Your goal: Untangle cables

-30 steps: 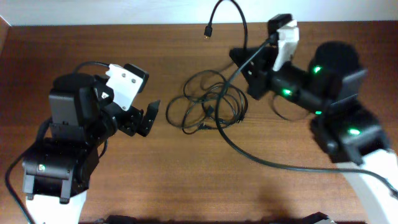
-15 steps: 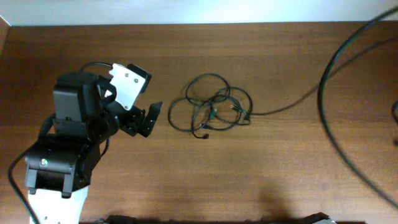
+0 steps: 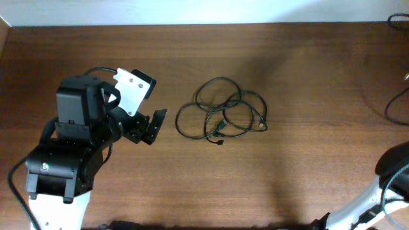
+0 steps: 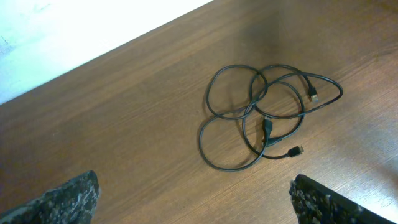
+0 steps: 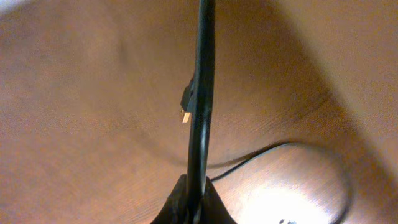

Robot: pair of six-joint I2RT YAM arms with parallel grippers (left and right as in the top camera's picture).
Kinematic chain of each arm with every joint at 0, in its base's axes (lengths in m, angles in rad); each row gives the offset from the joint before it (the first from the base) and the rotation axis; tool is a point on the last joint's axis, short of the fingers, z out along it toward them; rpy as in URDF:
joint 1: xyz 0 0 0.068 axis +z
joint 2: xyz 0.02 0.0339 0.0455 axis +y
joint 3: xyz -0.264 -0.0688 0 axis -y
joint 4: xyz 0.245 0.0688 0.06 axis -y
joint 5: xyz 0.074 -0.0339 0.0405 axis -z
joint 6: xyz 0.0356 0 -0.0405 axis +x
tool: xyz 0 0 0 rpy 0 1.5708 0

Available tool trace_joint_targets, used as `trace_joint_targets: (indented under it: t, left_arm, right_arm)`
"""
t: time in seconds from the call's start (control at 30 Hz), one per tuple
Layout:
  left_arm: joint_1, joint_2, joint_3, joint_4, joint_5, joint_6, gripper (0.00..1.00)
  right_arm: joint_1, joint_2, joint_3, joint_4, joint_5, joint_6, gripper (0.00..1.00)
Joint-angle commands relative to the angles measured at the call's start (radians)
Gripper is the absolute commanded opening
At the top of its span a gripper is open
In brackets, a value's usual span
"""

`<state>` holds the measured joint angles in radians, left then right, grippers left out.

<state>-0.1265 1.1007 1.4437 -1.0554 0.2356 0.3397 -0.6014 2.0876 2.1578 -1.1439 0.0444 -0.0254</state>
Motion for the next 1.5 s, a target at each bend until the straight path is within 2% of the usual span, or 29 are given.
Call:
trace_joint_targets:
  t: [0.0, 0.07, 0.2, 0.23, 0.37, 0.47, 0.53, 0.63, 0.67, 0.7, 0.77, 0.9, 1.0, 1.13, 1.23, 1.33, 1.37, 1.43, 1.47]
  left_arm:
    - [0.003, 0.000, -0.002, -0.003, 0.012, -0.010, 0.99]
    - [0.003, 0.000, -0.002, -0.003, 0.012, -0.010, 0.99]
    - [0.002, 0.025, -0.002, -0.006, 0.013, -0.010, 0.99]
    - [0.002, 0.038, -0.002, -0.010, 0.013, -0.010, 0.99]
    - [0.002, 0.055, -0.002, -0.015, 0.038, -0.010, 0.99]
    - [0.002, 0.055, -0.002, -0.017, 0.038, -0.010, 0.99]
    - [0.002, 0.055, -0.002, -0.016, 0.038, -0.001, 0.99]
    - [0.002, 0.055, -0.002, -0.016, 0.037, 0.006, 0.99]
    - [0.002, 0.055, -0.002, -0.021, 0.034, 0.050, 0.99]
    - [0.002, 0.055, -0.002, -0.031, 0.034, 0.098, 0.99]
    - [0.002, 0.055, -0.002, -0.031, 0.034, 0.104, 0.99]
    - [0.002, 0.058, -0.002, -0.023, 0.034, 0.127, 0.99]
    - [0.002, 0.063, -0.002, -0.024, 0.034, 0.188, 0.99]
    - [0.002, 0.142, -0.002, -0.031, 0.035, 0.193, 0.99]
    - [0.002, 0.175, -0.002, -0.030, 0.039, 0.193, 0.99]
    - [0.002, 0.172, -0.002, -0.031, 0.069, 0.193, 0.99]
    - [0.002, 0.172, -0.002, -0.032, 0.080, 0.193, 0.99]
    - [0.002, 0.172, -0.002, -0.031, 0.093, 0.192, 0.99]
    - [0.002, 0.172, -0.002, -0.031, 0.103, 0.192, 0.99]
  right_arm:
    - [-0.106, 0.105, 0.006, -0.083, -0.053, 0.092, 0.04]
    - [-0.194, 0.158, 0.005, -0.125, -0.056, 0.123, 0.04]
    - [-0.338, 0.167, 0.004, -0.111, -0.238, 0.143, 0.04]
    - [-0.351, 0.167, 0.004, -0.096, -0.322, 0.140, 0.99]
    - [-0.270, 0.167, 0.004, -0.075, -0.526, 0.093, 0.99]
    - [-0.037, 0.161, 0.009, -0.091, -0.654, -0.118, 0.99]
    - [0.097, 0.161, 0.021, -0.126, -0.626, -0.215, 0.99]
    - [0.367, 0.161, 0.019, -0.225, -0.402, -0.319, 0.99]
    - [0.463, 0.161, 0.019, -0.266, -0.387, -0.448, 0.99]
    - [0.523, 0.161, 0.019, -0.293, -0.386, -0.535, 0.99]
    - [0.609, 0.161, 0.002, -0.345, -0.368, -0.600, 0.99]
    - [0.676, 0.161, -0.117, -0.384, -0.378, -0.631, 0.99]
    - [0.722, 0.161, -0.131, -0.476, -0.547, -0.792, 0.99]
    - [0.800, 0.161, -0.131, -0.495, -0.564, -0.809, 0.99]
    - [0.804, 0.161, -0.138, -0.494, -0.557, -0.808, 0.96]
    - [0.803, 0.161, -0.189, -0.485, -0.558, -0.770, 0.67]
    - [0.804, 0.161, -0.222, -0.451, -0.558, -0.718, 0.24]
    - [0.804, 0.161, -0.285, -0.407, -0.562, -0.621, 0.05]
    - [0.804, 0.161, -0.293, -0.408, -0.562, -0.599, 0.04]
